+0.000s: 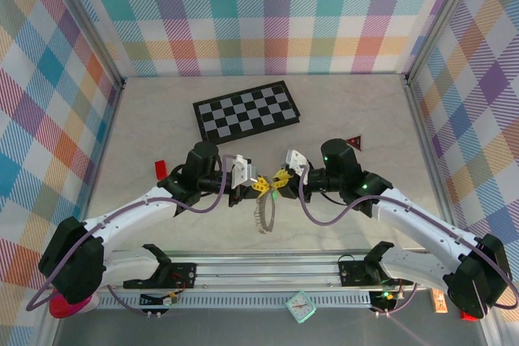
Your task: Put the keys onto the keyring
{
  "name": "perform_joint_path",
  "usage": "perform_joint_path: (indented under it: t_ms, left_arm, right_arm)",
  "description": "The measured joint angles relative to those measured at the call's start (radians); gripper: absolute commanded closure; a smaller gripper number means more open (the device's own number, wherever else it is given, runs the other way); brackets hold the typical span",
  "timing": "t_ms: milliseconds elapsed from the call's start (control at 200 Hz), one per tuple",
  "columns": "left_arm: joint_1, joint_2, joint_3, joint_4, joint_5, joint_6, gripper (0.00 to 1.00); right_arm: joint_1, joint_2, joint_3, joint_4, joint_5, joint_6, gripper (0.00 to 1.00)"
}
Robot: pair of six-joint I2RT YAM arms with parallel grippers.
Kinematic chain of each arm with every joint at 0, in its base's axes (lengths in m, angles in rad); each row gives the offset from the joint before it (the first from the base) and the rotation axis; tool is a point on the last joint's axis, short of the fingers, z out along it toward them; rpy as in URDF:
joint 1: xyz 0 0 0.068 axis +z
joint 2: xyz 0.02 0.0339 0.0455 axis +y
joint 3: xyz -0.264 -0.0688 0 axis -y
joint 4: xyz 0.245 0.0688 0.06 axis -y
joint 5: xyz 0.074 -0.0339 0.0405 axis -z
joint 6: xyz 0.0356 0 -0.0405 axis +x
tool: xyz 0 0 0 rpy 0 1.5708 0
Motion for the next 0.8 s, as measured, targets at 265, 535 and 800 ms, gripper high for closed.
perform_joint_path:
  t_ms: [265,535,800]
  left_arm:
    - [0.0,0.001,0.0,0.024,0.016,-0.025,1.0]
    - [0.0,0.002,-0.013,0.068,0.019,-0.066,1.0]
    - [0.0,0.003,0.001,0.008,-0.01,-0.033,0.83]
  right_arm:
    - [0.0,0.019,-0.001,0.025,-0.026,0.01,0.84]
    - [-0.002,0.029,-0.002,0.037,-0.054,0.017,1.0]
    - [-0.004,0.072,0.062,-0.081,-0.054,-0.049,1.0]
